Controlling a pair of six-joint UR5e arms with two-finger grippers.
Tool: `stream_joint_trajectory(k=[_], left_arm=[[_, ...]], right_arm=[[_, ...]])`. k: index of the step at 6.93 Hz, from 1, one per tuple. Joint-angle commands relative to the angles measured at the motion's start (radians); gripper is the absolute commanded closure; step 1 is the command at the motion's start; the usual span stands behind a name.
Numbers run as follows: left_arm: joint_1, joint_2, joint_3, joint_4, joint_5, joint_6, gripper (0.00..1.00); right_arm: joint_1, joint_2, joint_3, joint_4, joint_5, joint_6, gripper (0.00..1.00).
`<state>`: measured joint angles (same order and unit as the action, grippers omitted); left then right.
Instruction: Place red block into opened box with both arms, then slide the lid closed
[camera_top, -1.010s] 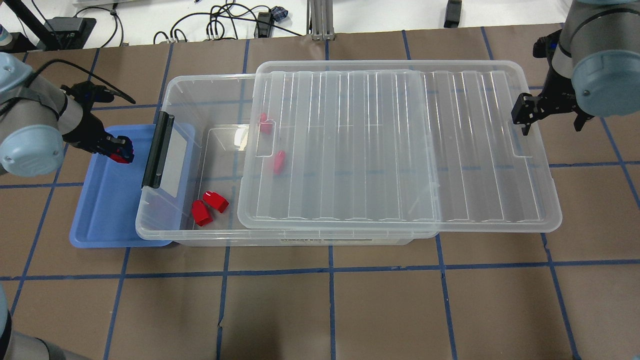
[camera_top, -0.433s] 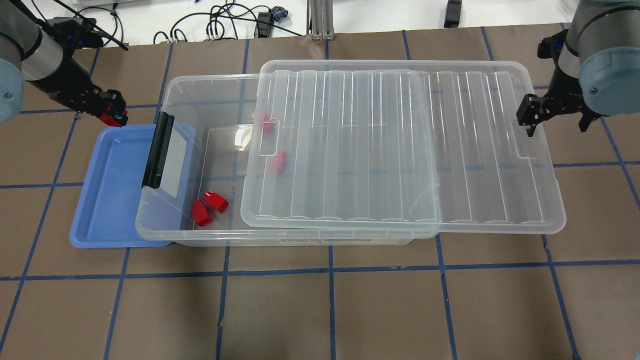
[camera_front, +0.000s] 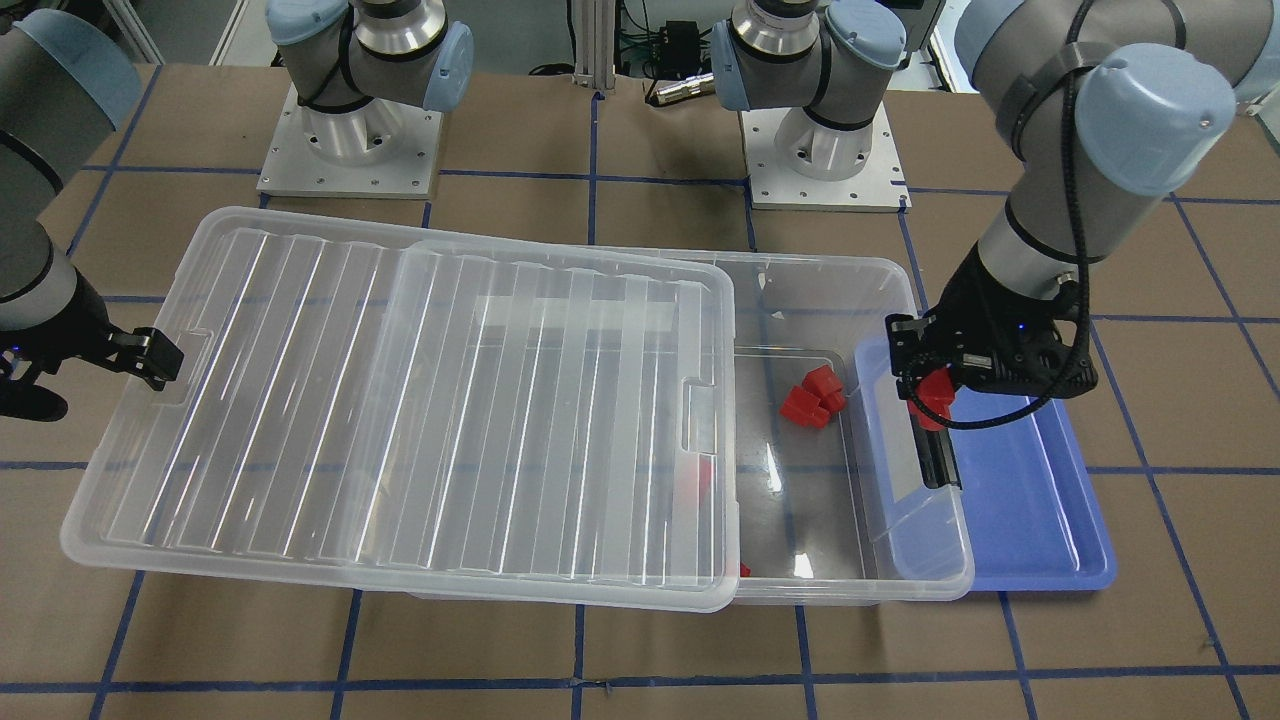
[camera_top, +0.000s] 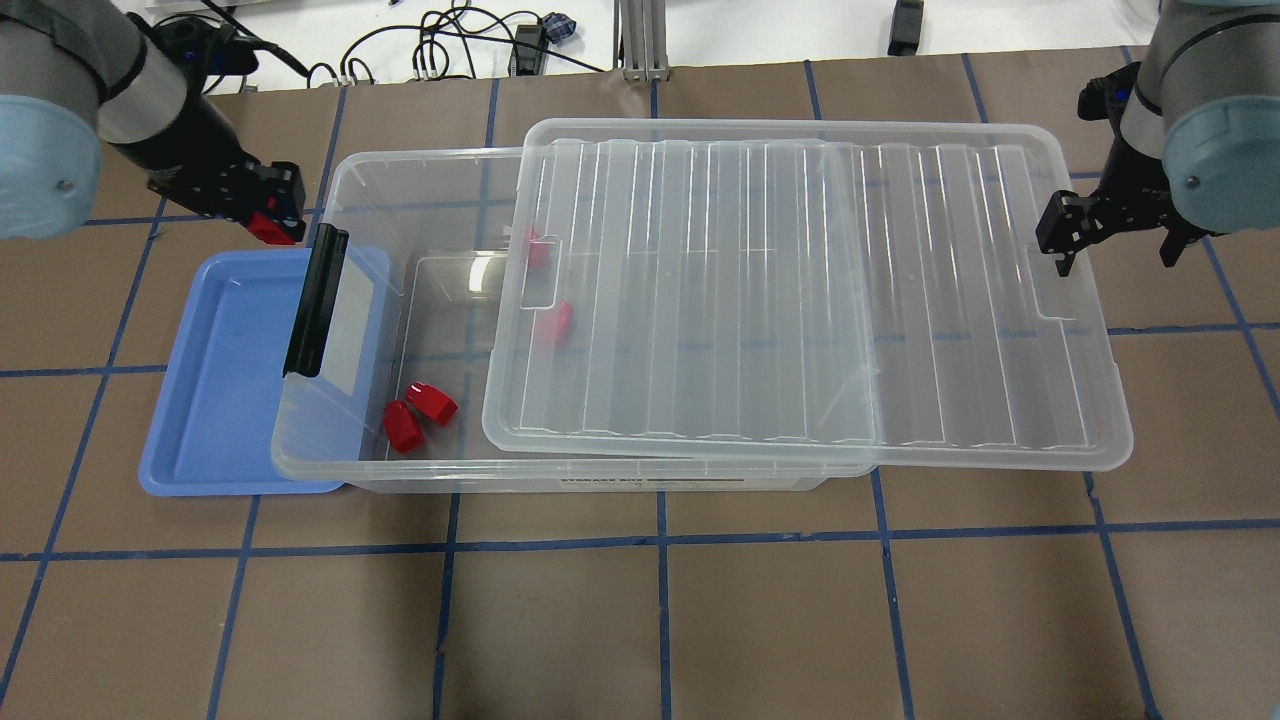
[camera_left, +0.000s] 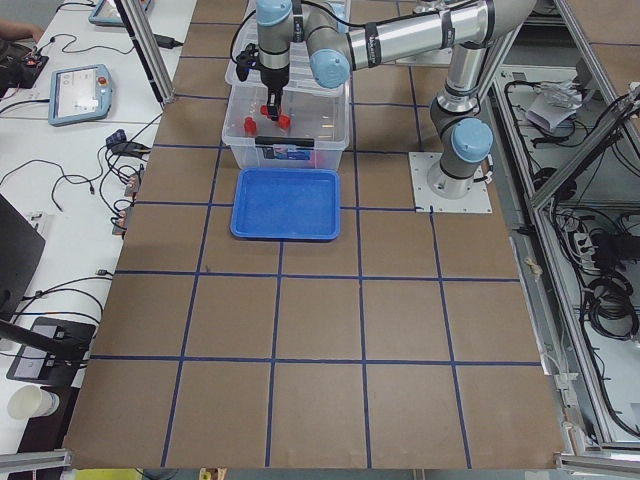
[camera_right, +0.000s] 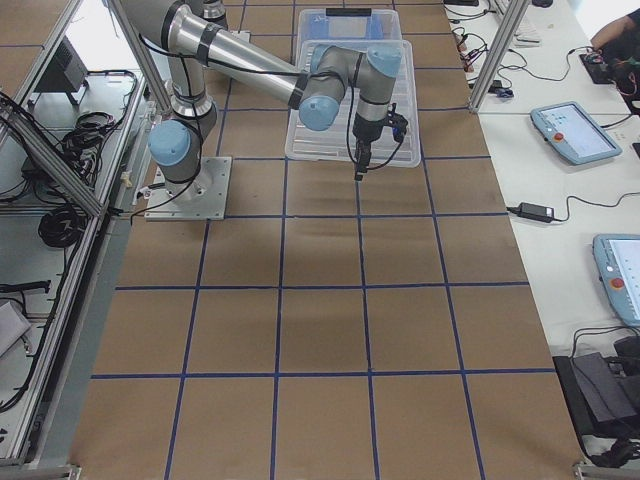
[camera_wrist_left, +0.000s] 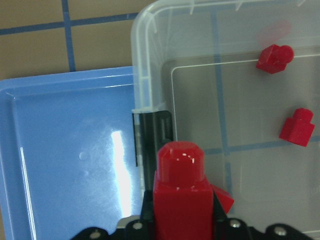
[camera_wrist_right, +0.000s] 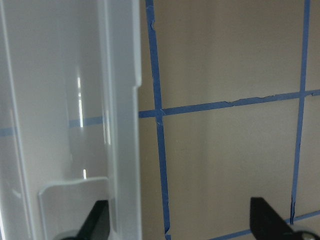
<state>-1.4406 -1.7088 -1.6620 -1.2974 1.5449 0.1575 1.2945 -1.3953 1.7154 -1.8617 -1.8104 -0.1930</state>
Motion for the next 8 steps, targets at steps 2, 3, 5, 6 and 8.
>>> stream_joint_trajectory(k=[2, 3, 5, 6, 8], left_arm=[[-0.084, -0.044, -0.039, 0.021, 0.0, -0.183, 0.86], [-0.084, -0.061, -0.076, 0.08, -0.009, -0.17, 0.86], [-0.086, -0.127, -0.184, 0.325, -0.012, -0.159, 0.85], [-0.087, -0.146, -0.192, 0.342, -0.011, -0.159, 0.85], [-0.092, -0.153, -0.212, 0.345, -0.011, -0.139, 0.85]], right_arm=[[0.012, -0.053, -0.142, 0.239, 0.067, 0.007, 0.0], [0.022, -0.074, -0.208, 0.33, 0.119, 0.012, 0.0], [0.086, -0.151, -0.224, 0.4, 0.233, 0.048, 0.0], [0.165, -0.152, -0.221, 0.388, 0.236, 0.154, 0.0], [0.271, -0.128, -0.218, 0.27, 0.217, 0.347, 0.0]])
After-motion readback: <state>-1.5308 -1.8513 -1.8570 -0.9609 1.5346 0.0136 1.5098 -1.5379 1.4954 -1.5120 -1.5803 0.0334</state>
